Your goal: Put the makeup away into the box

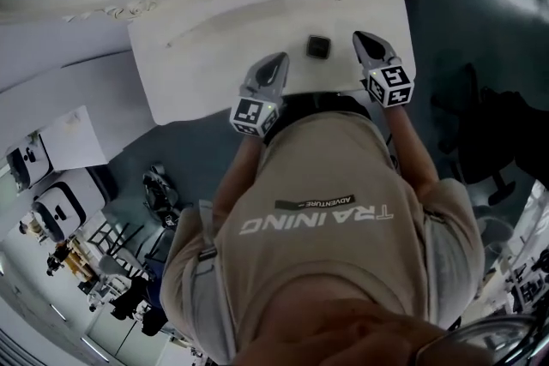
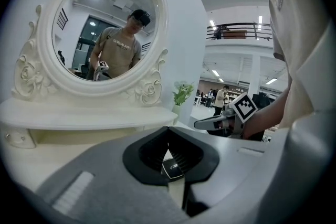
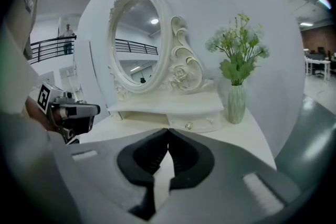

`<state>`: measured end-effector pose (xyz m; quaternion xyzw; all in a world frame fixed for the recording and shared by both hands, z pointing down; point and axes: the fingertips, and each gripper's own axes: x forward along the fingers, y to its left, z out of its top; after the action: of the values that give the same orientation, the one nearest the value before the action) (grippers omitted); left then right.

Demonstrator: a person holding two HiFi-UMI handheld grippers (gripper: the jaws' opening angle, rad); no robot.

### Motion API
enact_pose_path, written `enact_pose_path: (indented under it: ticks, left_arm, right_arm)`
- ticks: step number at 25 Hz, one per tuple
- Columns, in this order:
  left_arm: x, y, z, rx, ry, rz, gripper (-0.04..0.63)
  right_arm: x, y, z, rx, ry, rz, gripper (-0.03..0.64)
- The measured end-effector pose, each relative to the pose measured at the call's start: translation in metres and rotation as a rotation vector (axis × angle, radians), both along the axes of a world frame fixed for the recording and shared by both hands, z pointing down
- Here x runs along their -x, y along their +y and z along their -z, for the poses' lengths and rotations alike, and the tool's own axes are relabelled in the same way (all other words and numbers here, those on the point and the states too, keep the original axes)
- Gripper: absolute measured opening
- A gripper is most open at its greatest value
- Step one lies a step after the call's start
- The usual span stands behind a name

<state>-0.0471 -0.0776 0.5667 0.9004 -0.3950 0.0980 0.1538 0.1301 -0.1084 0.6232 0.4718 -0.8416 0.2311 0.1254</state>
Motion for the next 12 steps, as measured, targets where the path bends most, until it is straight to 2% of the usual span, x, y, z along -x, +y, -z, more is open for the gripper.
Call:
enact_pose_path:
  ticks: [6,9,12]
  left_arm:
    - [0.022,-0.03,0.005,-0.038,0.0,-0.043,0.006]
    - [0.041,-0.045,0.0,-0.022,-0.004,-0.025,0.006]
    - [0.052,-0.058,-0.004,0.004,0.027,-0.034,0.006]
  right_arm:
    - [0.012,-0.015,0.014,0.025,0.06,-0.107,0.003]
    - [0.02,-0.028,0.024,0.013,0.095,-0.149,0.003]
    - [0.032,-0.044,0.025,0.019,0.132,-0.158,0.003]
